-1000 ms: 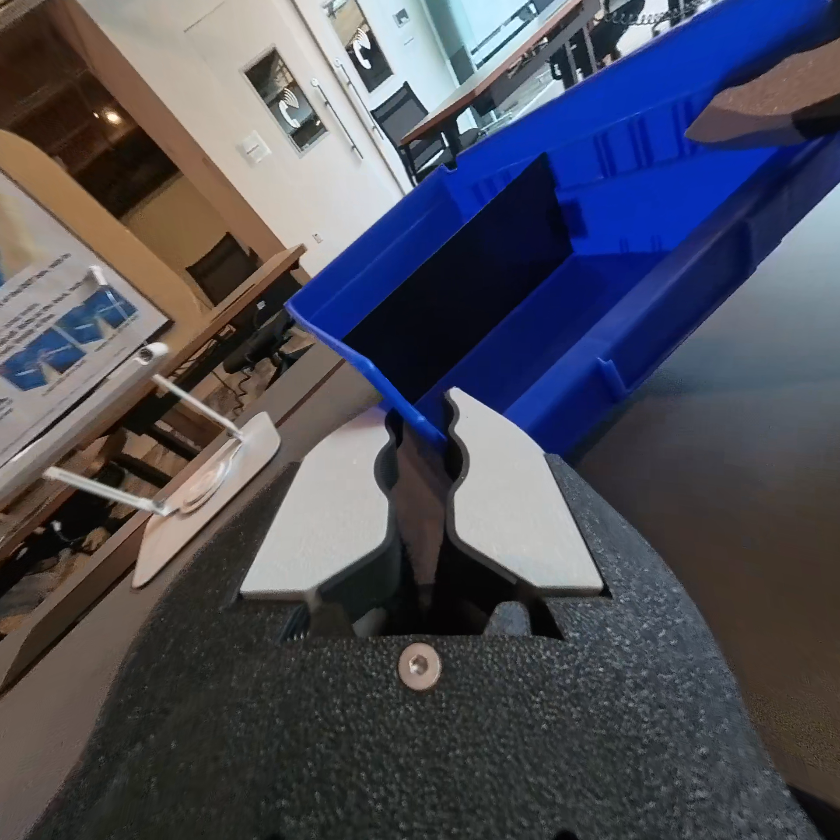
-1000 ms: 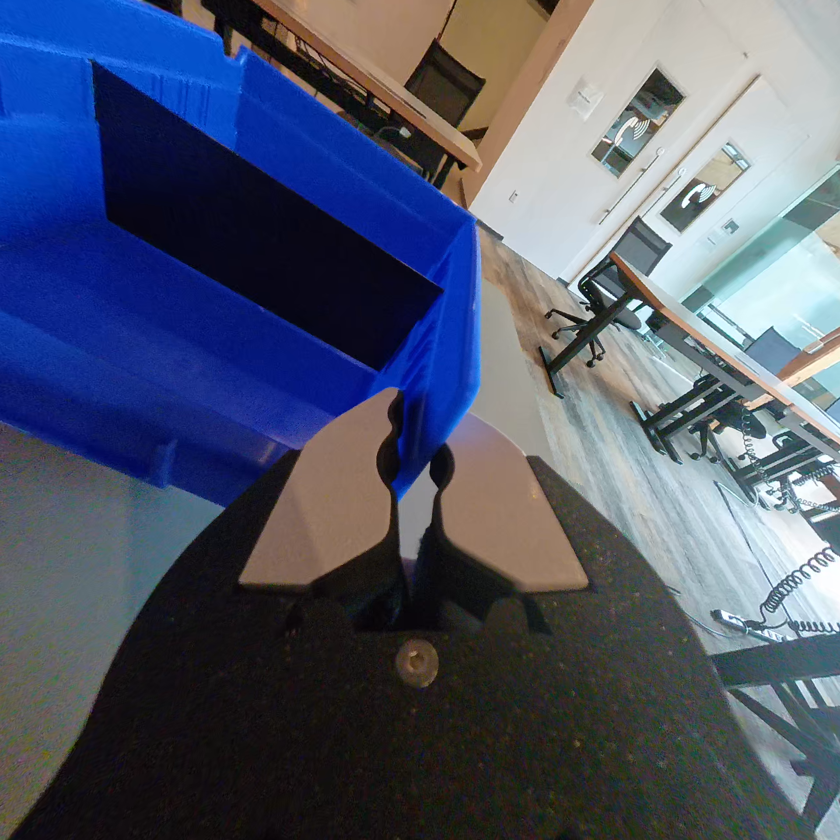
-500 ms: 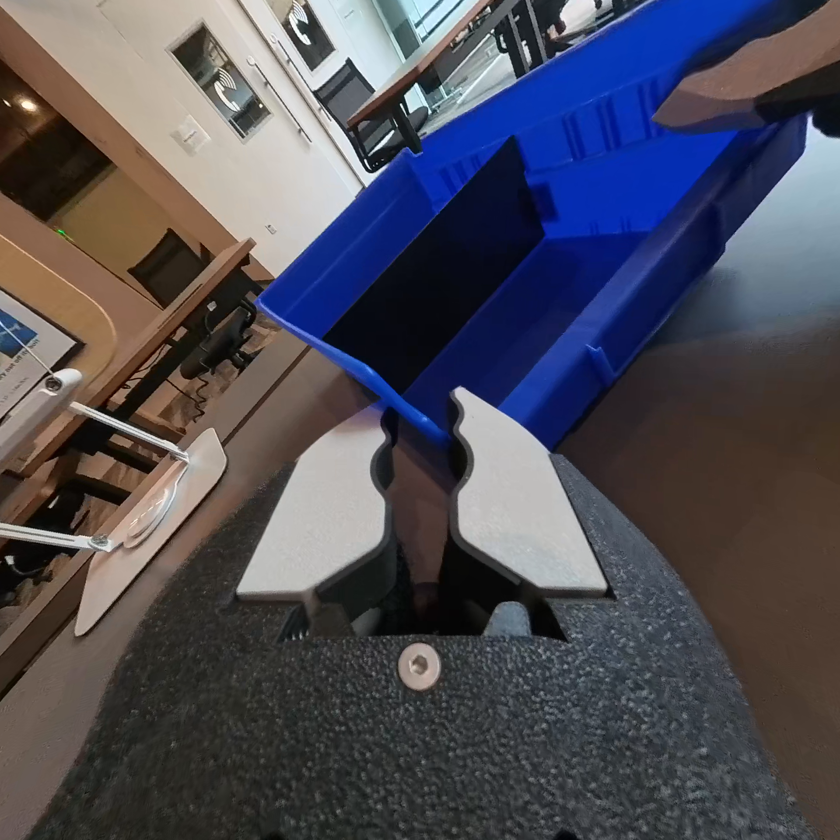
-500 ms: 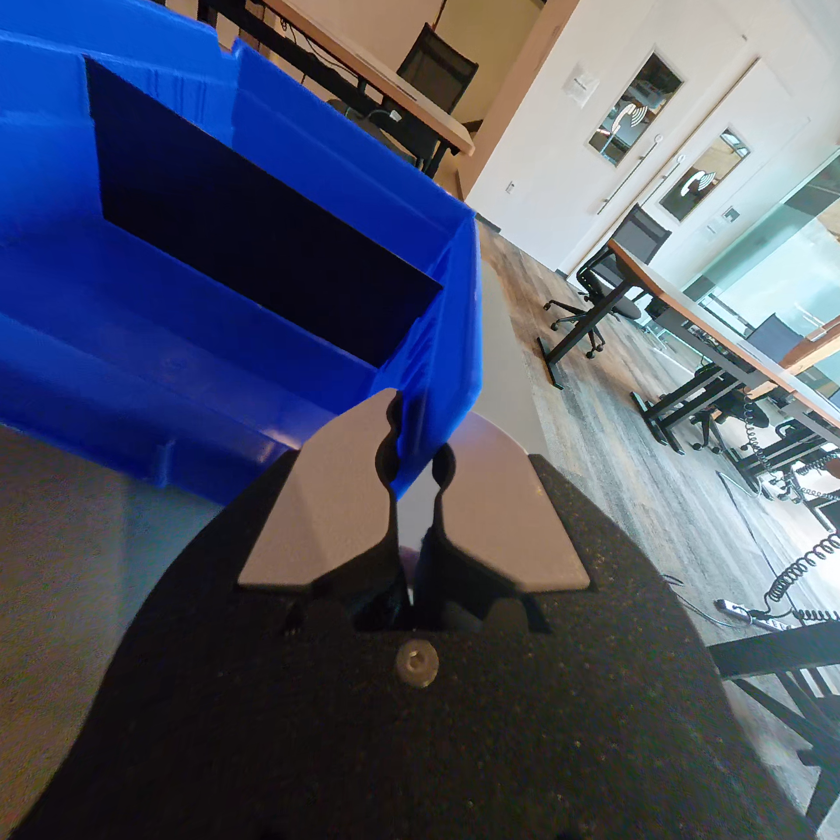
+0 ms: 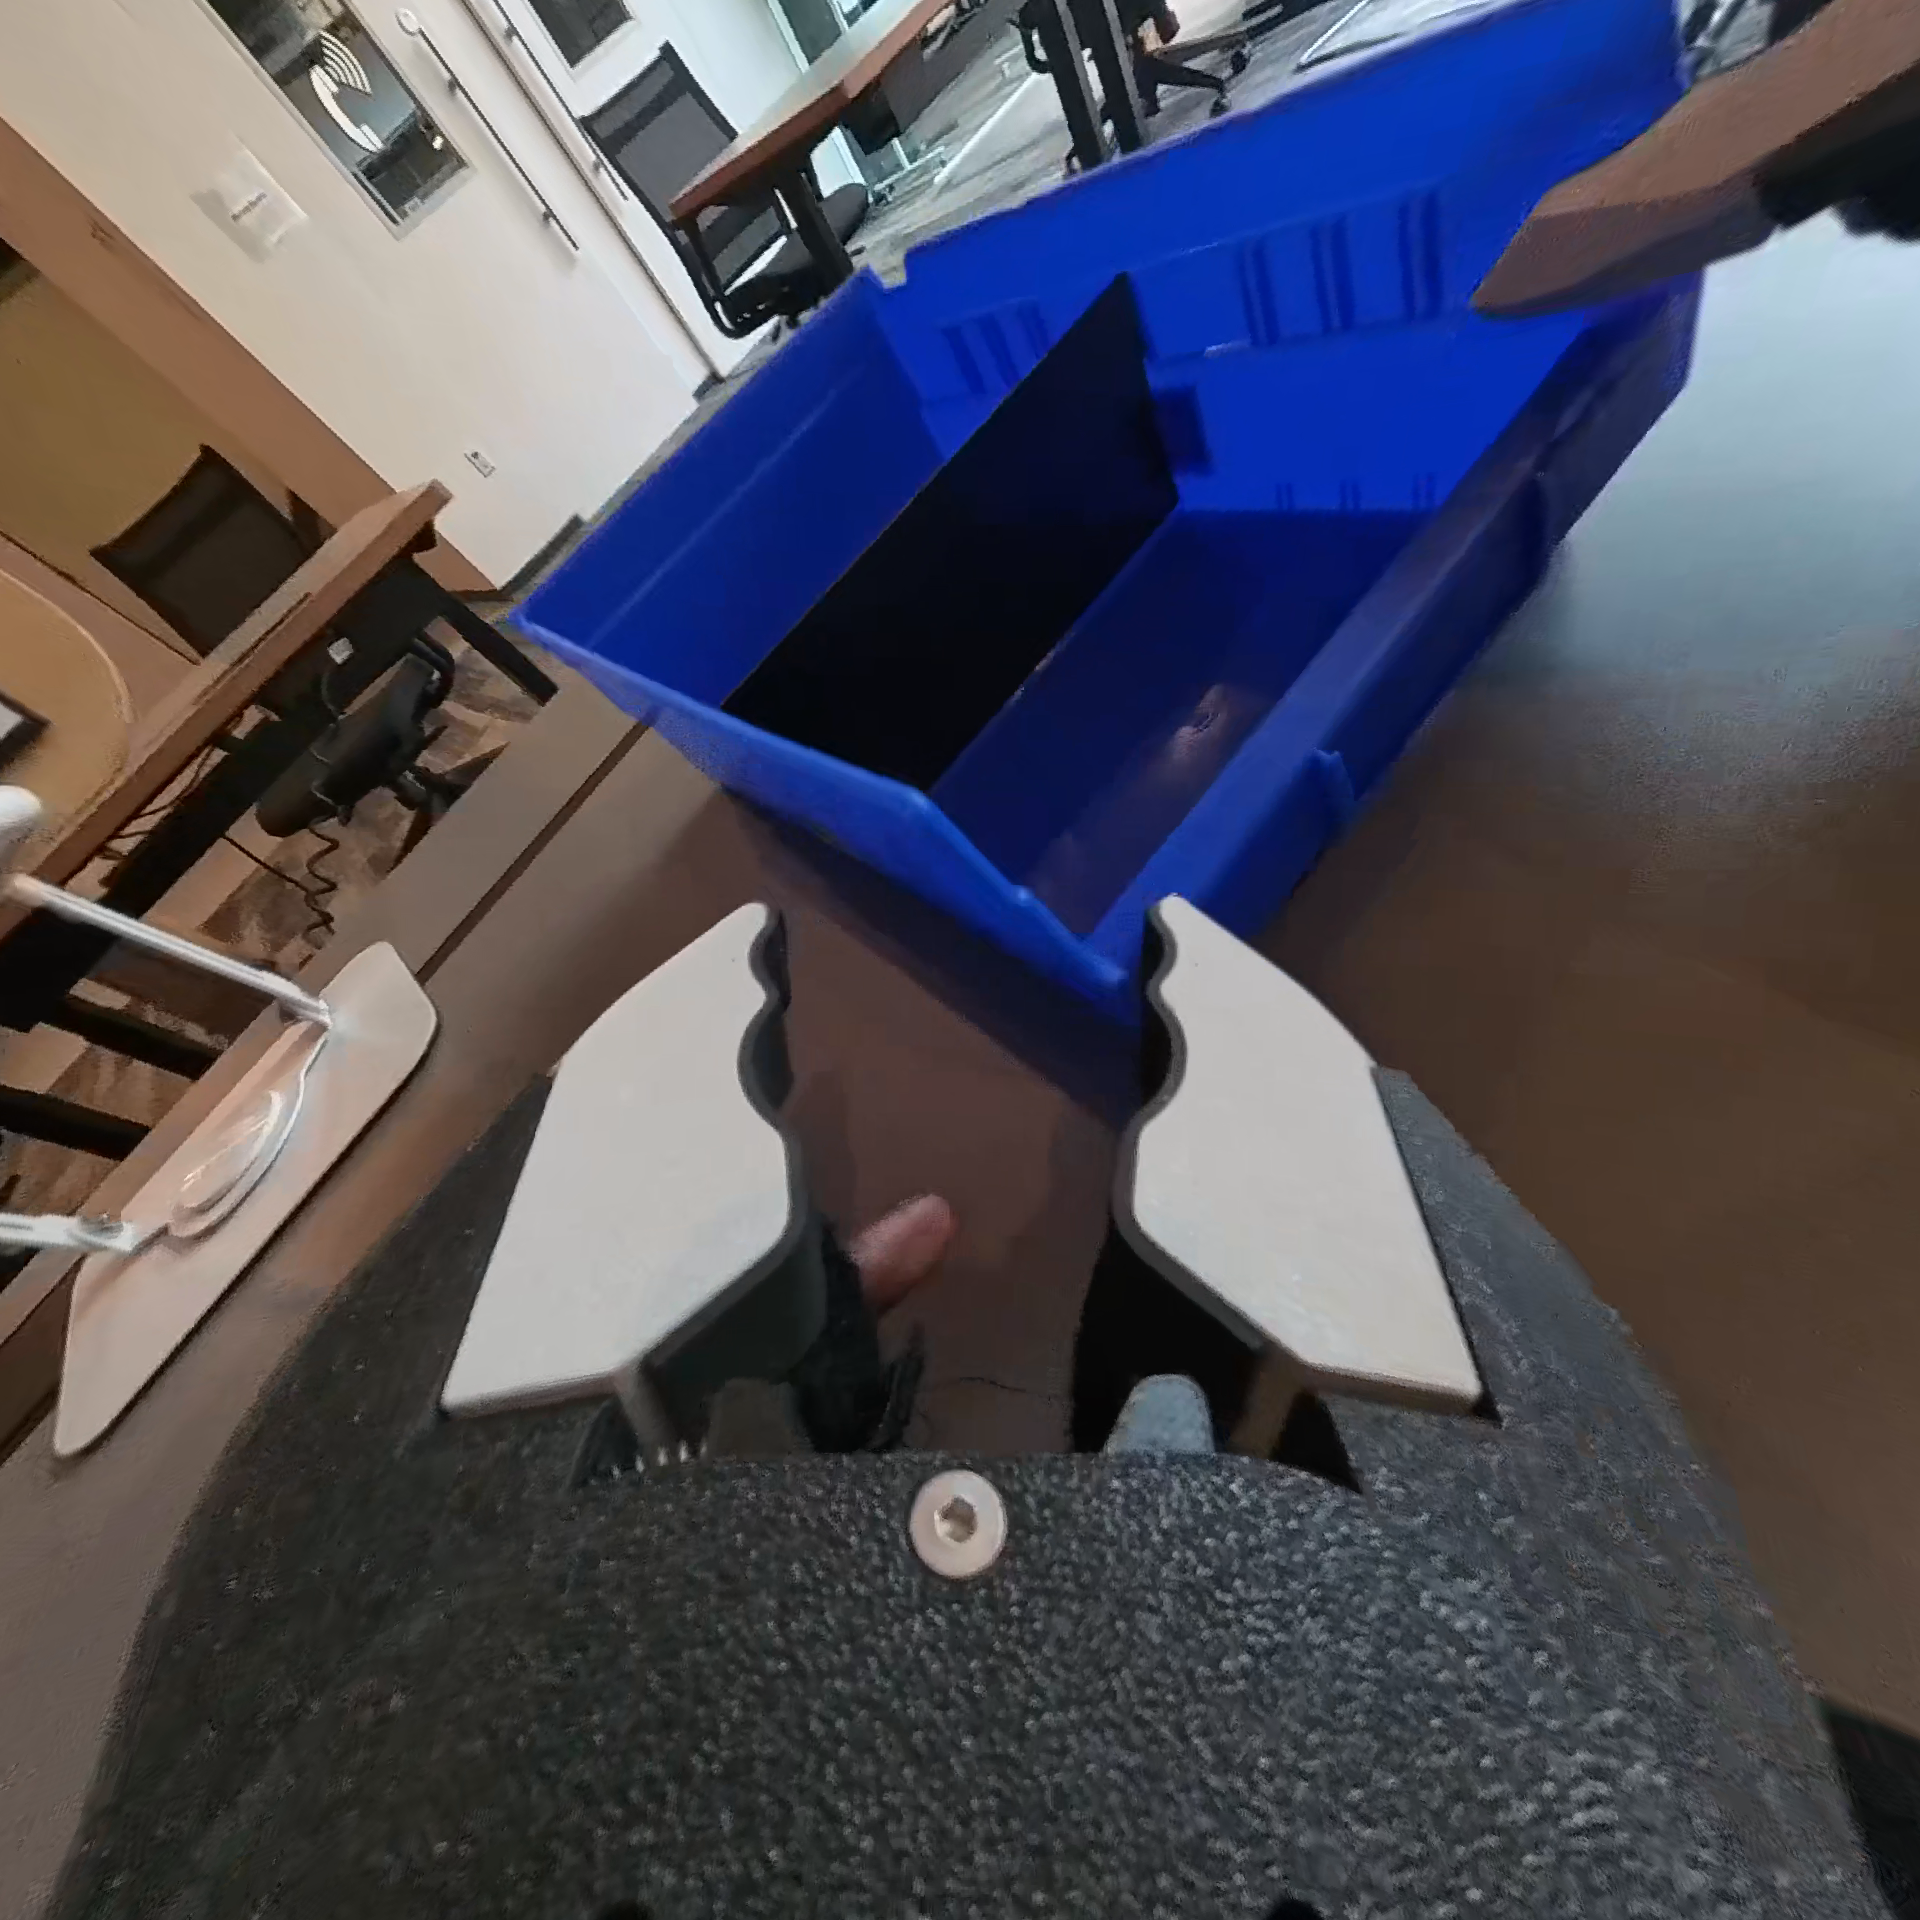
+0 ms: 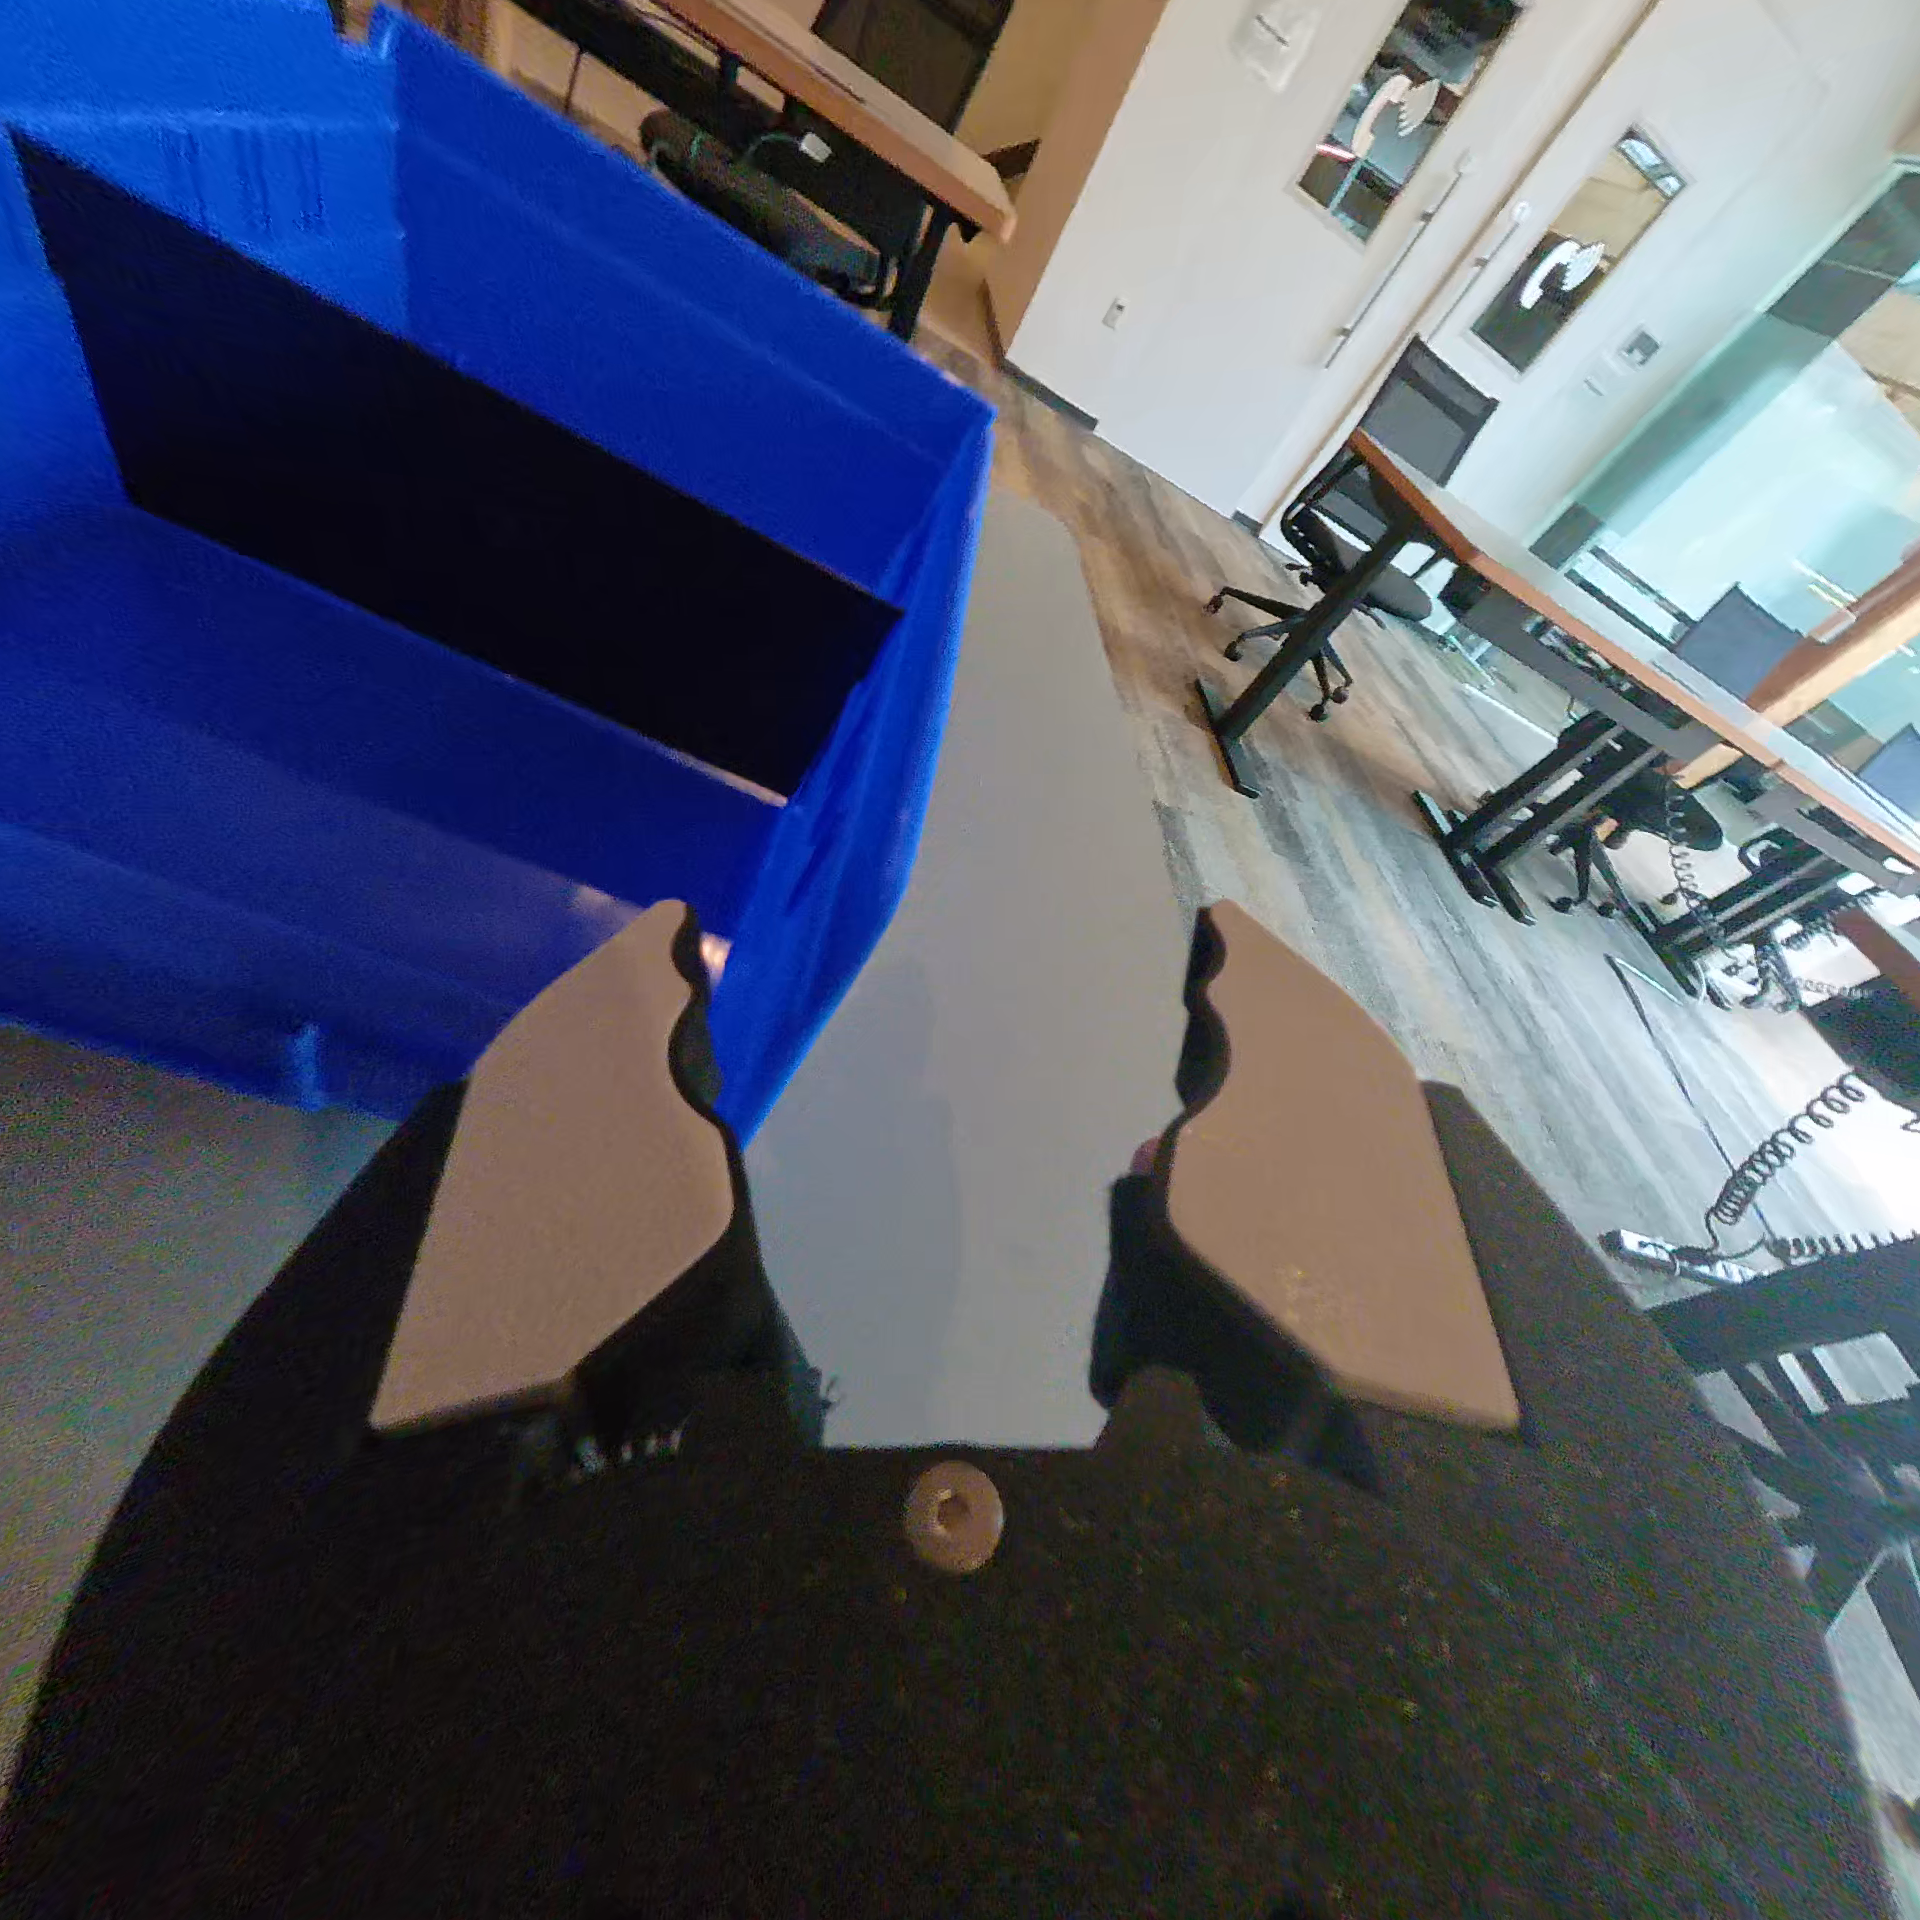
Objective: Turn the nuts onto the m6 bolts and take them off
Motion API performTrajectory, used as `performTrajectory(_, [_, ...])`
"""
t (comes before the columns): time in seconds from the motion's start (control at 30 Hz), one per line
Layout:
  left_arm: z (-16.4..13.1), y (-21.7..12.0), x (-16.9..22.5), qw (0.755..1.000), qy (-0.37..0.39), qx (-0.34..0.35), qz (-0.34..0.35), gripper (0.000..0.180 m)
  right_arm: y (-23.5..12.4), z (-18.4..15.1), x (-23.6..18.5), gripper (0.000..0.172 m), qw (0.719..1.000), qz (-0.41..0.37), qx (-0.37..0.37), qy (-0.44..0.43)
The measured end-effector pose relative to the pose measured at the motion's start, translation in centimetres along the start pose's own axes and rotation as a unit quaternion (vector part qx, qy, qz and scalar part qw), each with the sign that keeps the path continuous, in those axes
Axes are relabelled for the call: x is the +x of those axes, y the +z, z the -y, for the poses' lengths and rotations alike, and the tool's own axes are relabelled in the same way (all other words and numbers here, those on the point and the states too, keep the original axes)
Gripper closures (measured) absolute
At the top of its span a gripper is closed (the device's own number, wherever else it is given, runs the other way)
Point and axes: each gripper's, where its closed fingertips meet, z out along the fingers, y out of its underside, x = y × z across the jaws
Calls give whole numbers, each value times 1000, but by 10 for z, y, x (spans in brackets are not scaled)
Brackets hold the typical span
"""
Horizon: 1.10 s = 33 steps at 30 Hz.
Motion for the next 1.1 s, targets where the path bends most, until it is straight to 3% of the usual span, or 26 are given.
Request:
performTrajectory(0.23, [6,-58,-43,998,-36,49,3,113,-45,83,-30,68,995,26,75,59])
performTrajectory(0.5, [-19,-160,-158,988,-81,77,104,116,-76,171,-109,71,981,83,154,82])
performTrajectory(0.63, [-56,-216,-225,975,-97,60,189,119,-79,195,-138,73,977,94,172,83])
performTrajectory(0.83, [-125,-310,-311,938,-114,20,328,120,-71,201,-161,73,979,79,164,91])
performTrajectory(0.97, [-178,-360,-346,911,-142,-19,386,119,-67,192,-163,73,980,61,155,106])
performTrajectory(1.1, [-229,-381,-360,895,-172,-59,408,119,-64,179,-161,71,981,30,146,121])
